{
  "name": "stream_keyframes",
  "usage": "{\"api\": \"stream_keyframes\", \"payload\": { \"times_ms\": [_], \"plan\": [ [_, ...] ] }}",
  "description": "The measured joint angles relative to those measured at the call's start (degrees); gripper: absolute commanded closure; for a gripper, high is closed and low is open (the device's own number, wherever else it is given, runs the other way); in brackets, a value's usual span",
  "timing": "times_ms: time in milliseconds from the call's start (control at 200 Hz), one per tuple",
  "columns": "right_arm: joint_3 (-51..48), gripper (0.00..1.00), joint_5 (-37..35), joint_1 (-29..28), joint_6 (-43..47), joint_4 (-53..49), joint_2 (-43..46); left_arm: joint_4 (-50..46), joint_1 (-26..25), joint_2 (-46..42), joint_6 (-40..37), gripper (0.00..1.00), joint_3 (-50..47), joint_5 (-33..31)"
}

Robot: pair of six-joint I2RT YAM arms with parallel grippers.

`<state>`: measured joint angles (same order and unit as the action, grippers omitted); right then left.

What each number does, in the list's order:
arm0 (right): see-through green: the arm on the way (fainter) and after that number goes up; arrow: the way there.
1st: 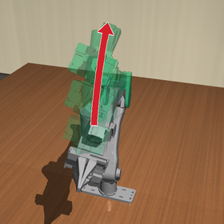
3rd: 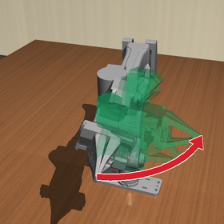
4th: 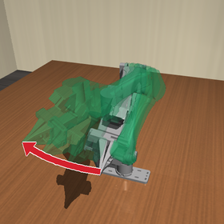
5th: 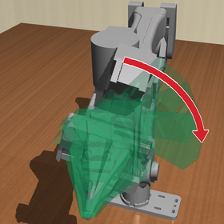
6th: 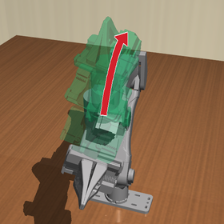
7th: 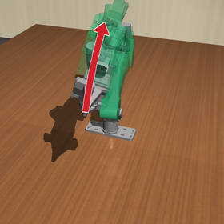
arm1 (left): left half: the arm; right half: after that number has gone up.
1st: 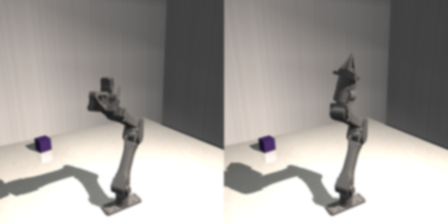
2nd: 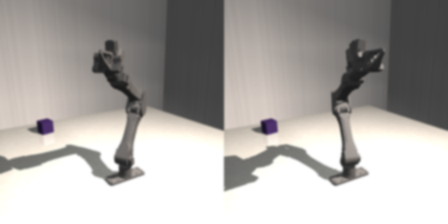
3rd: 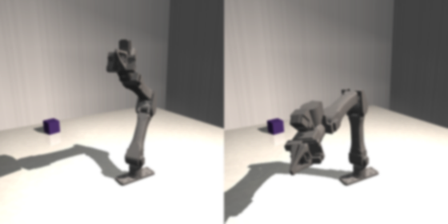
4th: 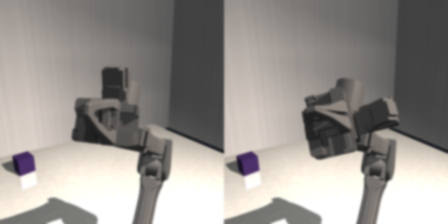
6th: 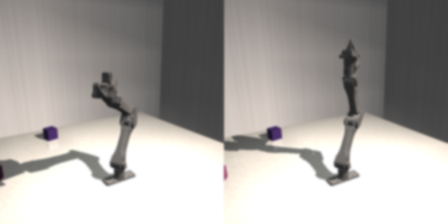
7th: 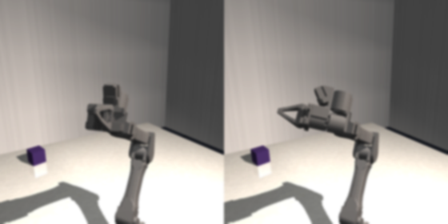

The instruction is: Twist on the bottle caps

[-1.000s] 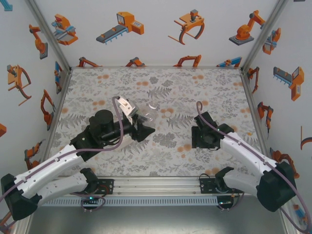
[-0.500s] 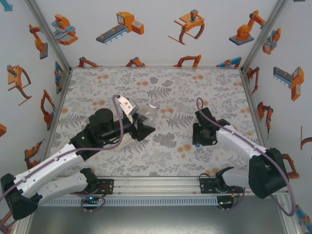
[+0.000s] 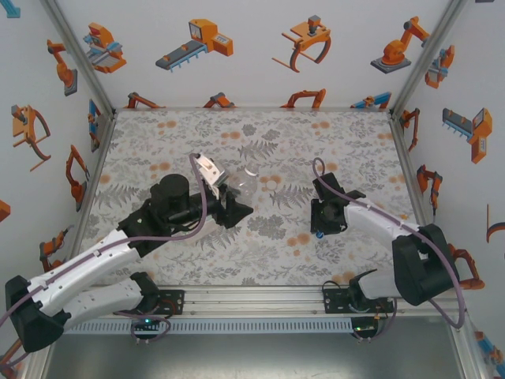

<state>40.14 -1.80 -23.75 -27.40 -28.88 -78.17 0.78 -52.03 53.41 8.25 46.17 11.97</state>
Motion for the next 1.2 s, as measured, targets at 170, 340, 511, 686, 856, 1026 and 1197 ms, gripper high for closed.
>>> {"api": "stream_keyframes", "payload": {
  "times_ms": [170,340,511,686,856,1026,1197],
  "plan": [
    [0.0,0.6,0.9,0.04,0.02,0.2,-0.79,0.0,0.0,0.42,0.02,1.0,0.0,0.0],
    [0.0,0.59,1.03,0.04,0.0,0.24,-1.22,0.02,0.0,0.42,0.02,1.0,0.0,0.0],
    [0.0,0.59,1.16,0.04,0.0,0.09,-1.4,0.02,0.0,0.42,0.02,1.0,0.0,0.0],
    [0.0,0.6,1.16,0.04,0.0,-0.33,-1.4,0.02,0.0,0.42,0.02,1.0,0.0,-0.02],
    [0.0,0.6,1.33,0.04,0.0,-0.42,-1.4,0.02,0.0,0.42,0.04,1.0,0.0,-0.04],
    [0.0,0.61,1.38,0.04,0.0,-0.42,-1.4,0.02,0.0,0.42,0.04,1.0,0.0,-0.07],
    [0.0,0.61,1.64,0.04,0.0,-0.46,-1.4,0.02,0.0,0.42,0.07,1.0,0.0,-0.11]
  ]
}}
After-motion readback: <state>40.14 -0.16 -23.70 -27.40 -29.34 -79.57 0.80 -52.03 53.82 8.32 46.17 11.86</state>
